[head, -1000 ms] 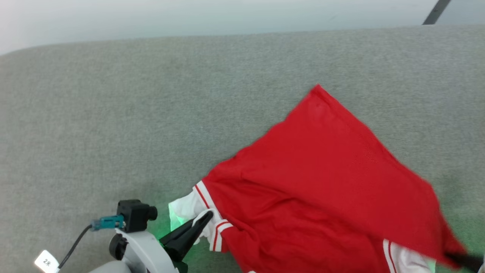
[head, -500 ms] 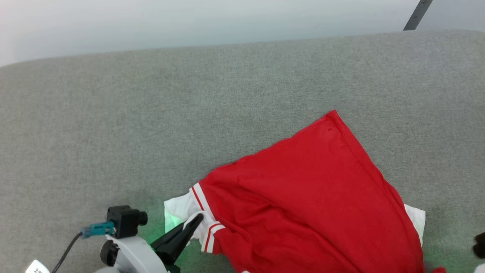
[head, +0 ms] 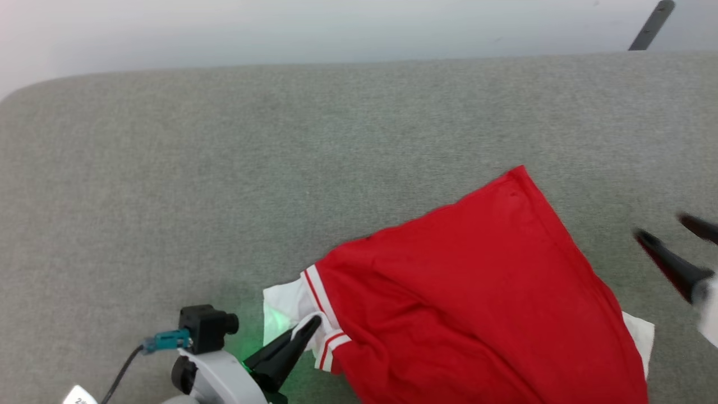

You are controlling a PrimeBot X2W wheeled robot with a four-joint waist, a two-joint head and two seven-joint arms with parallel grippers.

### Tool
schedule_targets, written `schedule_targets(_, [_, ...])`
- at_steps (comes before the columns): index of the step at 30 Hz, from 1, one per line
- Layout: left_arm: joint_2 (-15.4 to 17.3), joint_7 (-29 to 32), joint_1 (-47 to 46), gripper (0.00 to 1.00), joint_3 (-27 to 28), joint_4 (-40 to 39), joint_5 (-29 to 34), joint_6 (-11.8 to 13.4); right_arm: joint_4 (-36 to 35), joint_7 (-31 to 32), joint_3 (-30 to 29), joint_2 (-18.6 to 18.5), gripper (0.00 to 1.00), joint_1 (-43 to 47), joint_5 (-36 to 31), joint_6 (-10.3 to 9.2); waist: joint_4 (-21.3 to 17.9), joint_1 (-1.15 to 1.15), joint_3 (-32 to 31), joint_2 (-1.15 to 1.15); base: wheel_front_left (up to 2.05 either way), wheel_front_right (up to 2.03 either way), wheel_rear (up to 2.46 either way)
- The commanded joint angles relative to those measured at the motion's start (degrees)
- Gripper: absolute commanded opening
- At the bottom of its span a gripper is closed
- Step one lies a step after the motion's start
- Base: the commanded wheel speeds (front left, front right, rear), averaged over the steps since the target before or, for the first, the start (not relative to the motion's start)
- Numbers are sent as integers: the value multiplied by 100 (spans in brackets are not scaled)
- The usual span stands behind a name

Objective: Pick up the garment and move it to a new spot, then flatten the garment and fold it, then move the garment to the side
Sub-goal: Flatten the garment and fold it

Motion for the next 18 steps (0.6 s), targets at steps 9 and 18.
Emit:
schedule_targets(9, [-209,19,-149,0,-68,108,86,-77,2248,-359,1992,164,100,-2300,-296,-5,416,0,317,0,0,0,0])
schedule_targets(18, [-403,13,-356,0,-143,240,151,-107,3967,-604,3658,62,100,-3566,-141,-5,675,0,649,0,0,0,0])
